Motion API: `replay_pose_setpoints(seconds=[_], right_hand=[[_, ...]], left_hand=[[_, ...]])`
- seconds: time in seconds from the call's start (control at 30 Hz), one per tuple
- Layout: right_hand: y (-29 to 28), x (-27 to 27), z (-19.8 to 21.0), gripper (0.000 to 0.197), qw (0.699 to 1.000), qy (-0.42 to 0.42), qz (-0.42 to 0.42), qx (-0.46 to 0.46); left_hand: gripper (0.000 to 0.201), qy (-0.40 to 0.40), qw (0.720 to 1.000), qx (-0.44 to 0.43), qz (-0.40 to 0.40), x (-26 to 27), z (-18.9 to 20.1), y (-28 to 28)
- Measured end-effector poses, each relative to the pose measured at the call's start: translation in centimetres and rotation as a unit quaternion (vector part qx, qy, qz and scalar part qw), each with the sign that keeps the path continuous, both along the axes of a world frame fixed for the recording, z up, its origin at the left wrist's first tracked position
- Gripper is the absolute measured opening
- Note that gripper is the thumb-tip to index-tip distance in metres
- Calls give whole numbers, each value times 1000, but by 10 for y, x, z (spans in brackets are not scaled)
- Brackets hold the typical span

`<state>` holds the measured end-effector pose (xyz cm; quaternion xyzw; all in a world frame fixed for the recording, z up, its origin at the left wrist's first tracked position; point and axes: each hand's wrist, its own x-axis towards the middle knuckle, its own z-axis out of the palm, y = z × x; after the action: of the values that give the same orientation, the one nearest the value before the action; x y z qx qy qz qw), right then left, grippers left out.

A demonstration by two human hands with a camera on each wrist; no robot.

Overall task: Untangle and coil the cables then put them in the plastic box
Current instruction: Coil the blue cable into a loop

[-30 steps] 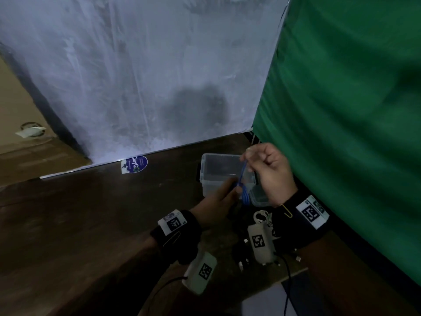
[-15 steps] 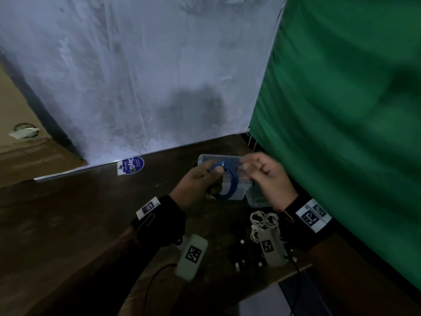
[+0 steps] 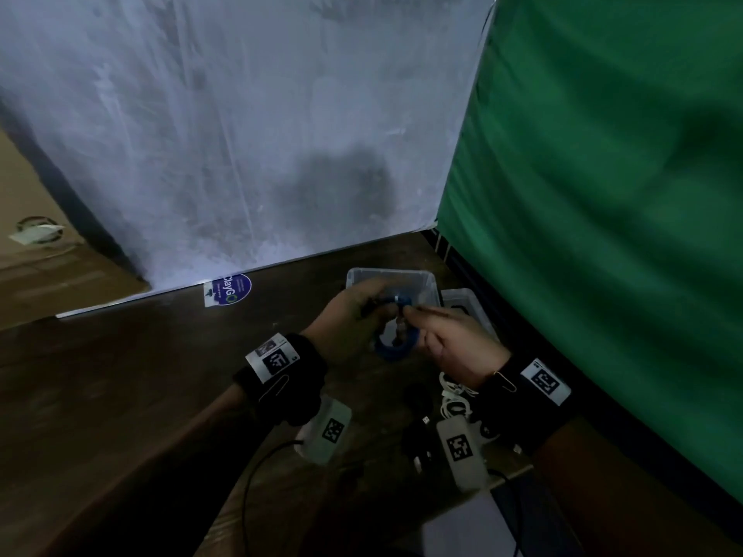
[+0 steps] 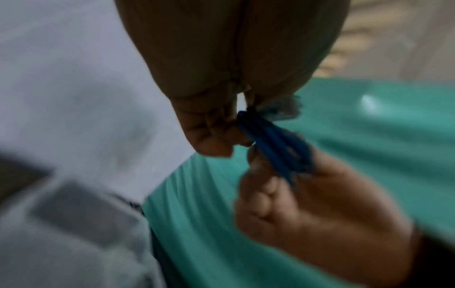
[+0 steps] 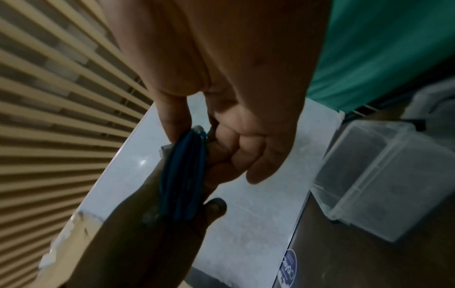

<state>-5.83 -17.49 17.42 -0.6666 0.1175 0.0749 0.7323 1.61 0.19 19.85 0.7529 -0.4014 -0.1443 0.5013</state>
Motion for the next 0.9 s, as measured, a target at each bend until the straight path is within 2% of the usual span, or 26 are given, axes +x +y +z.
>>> replay_pose_setpoints(seconds=[0.07,0.17,0.27,0.3,0.4,0.57,0.63,0.73,0.83,0.9], right_hand=[[-3,-2,-3,52,999,19,12,47],[-1,-4,-5,49,993,45,36,104],[4,-1,-2,58,996,48,26,68],[5,-1,1,53,998,37,21,43],[4,-1,7,27,999,3,21,-38],[1,2,8,18,986,-101,-46,-121],[0,1,5,16,983,-121,-55,-124],[-10,-2,-1,20,986,-129,-24,-104],[-20,-6,-2,24,990,-117,2,-78],[-27,-9,-4,26,992,-109,14,-62]], left_hand=[[34,-44,997,42,-36,1,2,0],[32,-100,992,73,-37,6,-2,0],[26,-158,985,57,-27,11,-9,-2],[24,-158,986,54,-17,13,-10,-3],[12,-105,993,50,10,21,-8,-4],[13,-51,998,7,27,29,-18,-4],[14,-32,999,21,23,31,-19,-6],[18,27,999,18,-3,33,-20,-7],[28,116,993,-4,-25,32,-27,-12],[29,206,977,-26,-38,31,-31,-16]])
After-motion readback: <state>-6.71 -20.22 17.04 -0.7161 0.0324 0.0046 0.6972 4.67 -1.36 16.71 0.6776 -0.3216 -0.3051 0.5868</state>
